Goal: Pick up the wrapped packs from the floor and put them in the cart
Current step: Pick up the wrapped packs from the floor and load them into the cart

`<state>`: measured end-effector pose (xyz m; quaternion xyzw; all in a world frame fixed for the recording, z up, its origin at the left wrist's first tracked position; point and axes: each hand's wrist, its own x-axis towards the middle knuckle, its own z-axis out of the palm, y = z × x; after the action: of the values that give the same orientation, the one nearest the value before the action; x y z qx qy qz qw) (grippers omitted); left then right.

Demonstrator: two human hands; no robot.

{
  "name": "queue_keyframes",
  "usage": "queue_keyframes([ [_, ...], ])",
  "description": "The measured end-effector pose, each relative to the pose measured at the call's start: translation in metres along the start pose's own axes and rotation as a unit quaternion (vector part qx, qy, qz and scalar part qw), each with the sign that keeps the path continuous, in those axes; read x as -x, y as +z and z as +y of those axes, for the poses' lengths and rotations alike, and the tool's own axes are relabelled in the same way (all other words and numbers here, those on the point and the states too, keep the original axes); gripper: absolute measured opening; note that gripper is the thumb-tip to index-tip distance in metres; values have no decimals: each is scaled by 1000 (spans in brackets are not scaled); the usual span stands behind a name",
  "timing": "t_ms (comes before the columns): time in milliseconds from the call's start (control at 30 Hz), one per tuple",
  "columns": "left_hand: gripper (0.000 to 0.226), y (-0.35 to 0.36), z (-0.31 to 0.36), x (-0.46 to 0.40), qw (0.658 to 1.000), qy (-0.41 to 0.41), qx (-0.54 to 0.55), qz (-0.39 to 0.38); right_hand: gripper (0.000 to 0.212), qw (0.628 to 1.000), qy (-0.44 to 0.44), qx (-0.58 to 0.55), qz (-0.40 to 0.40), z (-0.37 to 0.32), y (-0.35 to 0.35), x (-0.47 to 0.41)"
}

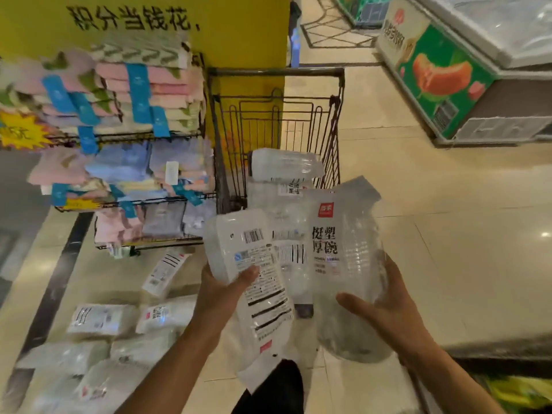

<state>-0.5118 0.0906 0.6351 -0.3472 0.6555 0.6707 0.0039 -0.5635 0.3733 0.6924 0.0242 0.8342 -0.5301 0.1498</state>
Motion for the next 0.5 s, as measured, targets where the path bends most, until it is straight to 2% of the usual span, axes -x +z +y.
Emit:
queue_keyframes([
  [100,79,13,9,-34,999,-24,37,20,94,999,-10,10,-34,-13,1,-61],
  [233,42,22,13,-56,996,-30,48,66,97,995,-15,31,-98,-28,11,-129],
  [267,39,23,13,-60,995,-29,51,80,99,993,-15,38,-113,-33,15,-143],
  [433,73,42,-17,-81,980,-47,75,177,111,964,-58,134,-222,-32,53,-223],
  [500,77,63,-26,-84,963,-79,88,242,116,940,-91,188,-270,-23,66,-250],
])
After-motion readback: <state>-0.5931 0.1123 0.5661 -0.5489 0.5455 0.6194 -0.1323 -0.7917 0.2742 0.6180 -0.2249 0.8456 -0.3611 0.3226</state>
